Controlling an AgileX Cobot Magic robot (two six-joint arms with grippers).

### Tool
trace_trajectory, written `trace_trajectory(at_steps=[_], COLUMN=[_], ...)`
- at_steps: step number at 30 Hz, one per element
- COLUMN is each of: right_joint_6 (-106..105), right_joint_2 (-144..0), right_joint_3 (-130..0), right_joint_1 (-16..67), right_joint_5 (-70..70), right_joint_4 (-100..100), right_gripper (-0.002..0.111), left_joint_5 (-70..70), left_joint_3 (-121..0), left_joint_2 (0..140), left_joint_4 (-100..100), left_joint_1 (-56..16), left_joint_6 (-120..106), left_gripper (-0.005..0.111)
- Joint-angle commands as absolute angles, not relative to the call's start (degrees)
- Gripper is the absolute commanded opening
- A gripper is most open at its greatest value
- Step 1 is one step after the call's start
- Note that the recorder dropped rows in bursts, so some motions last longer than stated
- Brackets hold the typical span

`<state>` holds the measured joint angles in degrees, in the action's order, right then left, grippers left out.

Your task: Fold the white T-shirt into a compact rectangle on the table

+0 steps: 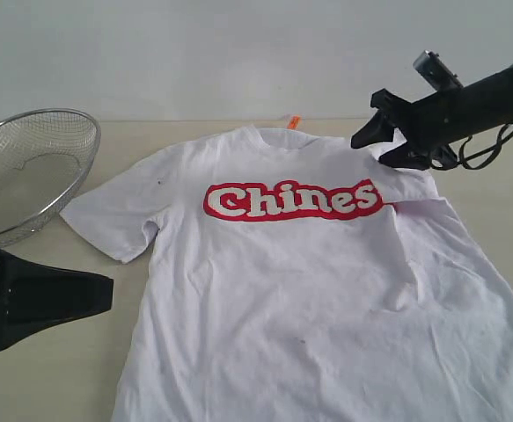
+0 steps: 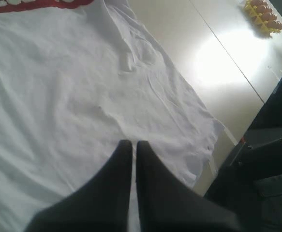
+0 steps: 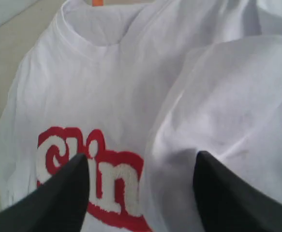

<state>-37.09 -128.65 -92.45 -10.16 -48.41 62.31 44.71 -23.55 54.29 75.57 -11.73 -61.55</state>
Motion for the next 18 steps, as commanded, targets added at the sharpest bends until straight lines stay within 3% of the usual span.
trace_trajectory(at_steps=[1, 13, 15, 18], right_joint_6=[-39.55, -41.81, -42.73, -44.54], right_joint_2=[-128.53, -128.53, -128.41, -127.75], right_joint_3=[-92.67, -92.67, -92.67, -92.67], right_joint_1=[-9.29, -9.27, -9.71, -10.28], right_joint_5=[-51.32, -55.17, -55.05, -52.89], right_joint_4=[62.88, 62.14, 66.66, 72.12], right_gripper=[0.047, 0.045, 0.041, 0.025], left_joint_5=[44.83, 44.96, 44.96, 44.96], left_joint_3=[-23.66, -23.66, -23.66, -23.66], left_joint_2=[54.71, 54.71, 54.71, 54.71], left_joint_4=[75.59, 75.59, 75.59, 75.24], left_joint_1=[-12.03, -12.03, -12.03, -12.03], left_joint_6=[-61.26, -61.26, -61.07, -60.06], left_gripper=[0.004, 0.004, 0.004, 0.004])
